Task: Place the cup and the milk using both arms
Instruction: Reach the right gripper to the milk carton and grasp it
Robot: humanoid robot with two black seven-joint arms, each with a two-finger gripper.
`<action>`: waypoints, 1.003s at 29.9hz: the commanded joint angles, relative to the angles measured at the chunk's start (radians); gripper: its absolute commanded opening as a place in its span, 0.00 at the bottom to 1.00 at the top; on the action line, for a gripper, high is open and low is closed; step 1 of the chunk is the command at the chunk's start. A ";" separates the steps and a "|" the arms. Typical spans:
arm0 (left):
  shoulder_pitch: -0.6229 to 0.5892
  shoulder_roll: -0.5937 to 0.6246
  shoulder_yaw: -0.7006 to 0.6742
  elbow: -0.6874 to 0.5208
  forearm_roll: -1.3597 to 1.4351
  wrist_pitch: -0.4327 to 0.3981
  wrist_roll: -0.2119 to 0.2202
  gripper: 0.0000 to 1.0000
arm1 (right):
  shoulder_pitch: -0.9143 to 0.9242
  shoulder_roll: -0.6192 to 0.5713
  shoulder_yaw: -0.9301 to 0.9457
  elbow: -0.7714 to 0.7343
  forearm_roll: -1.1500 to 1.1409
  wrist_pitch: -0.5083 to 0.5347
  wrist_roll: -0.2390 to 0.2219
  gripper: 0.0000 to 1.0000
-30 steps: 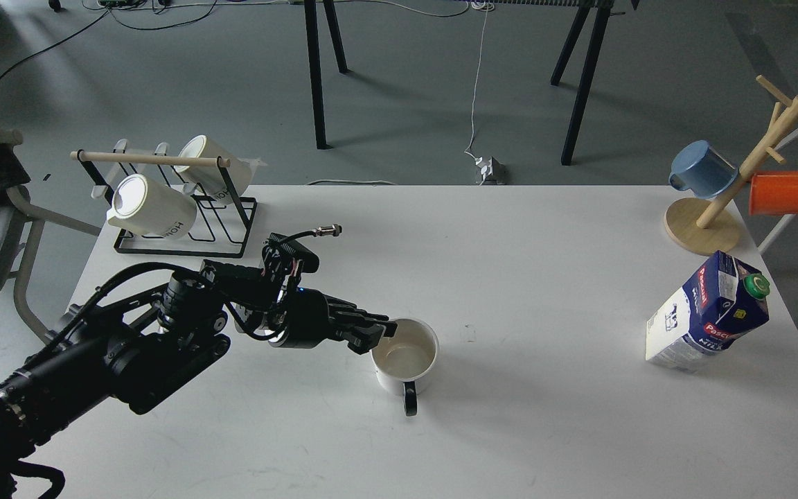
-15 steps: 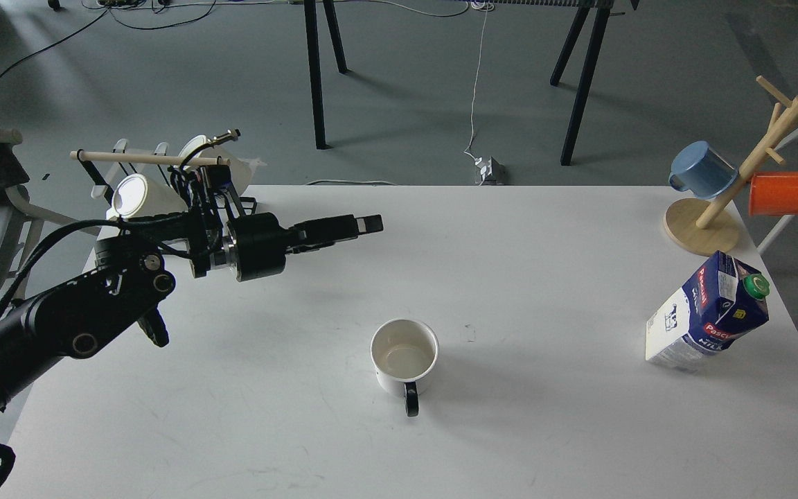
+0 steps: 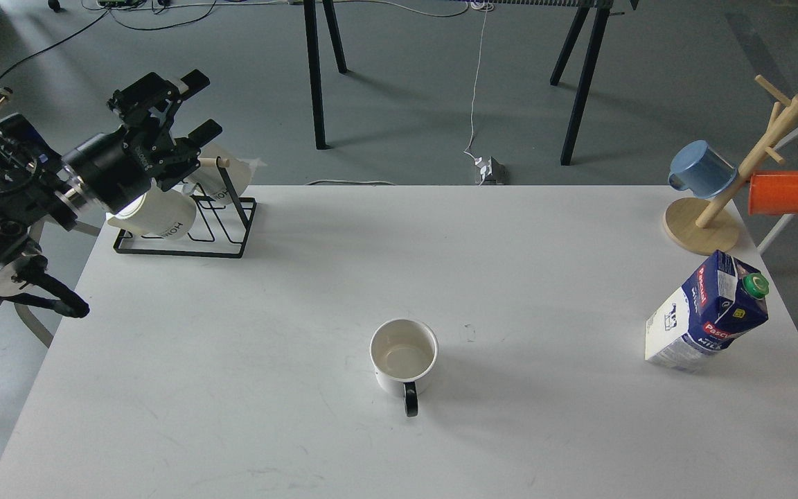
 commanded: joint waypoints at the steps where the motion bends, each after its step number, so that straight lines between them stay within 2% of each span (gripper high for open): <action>1: 0.004 -0.013 0.007 0.000 0.007 0.000 0.000 0.88 | -0.014 0.091 -0.021 0.036 -0.077 0.000 0.000 0.99; 8: 0.006 -0.028 0.013 0.000 0.009 0.000 0.000 0.88 | 0.008 0.208 -0.026 0.062 -0.169 0.000 0.003 0.99; 30: 0.065 -0.027 0.015 0.000 0.022 0.000 0.000 0.88 | 0.258 0.380 -0.024 0.001 -0.275 0.000 0.008 0.99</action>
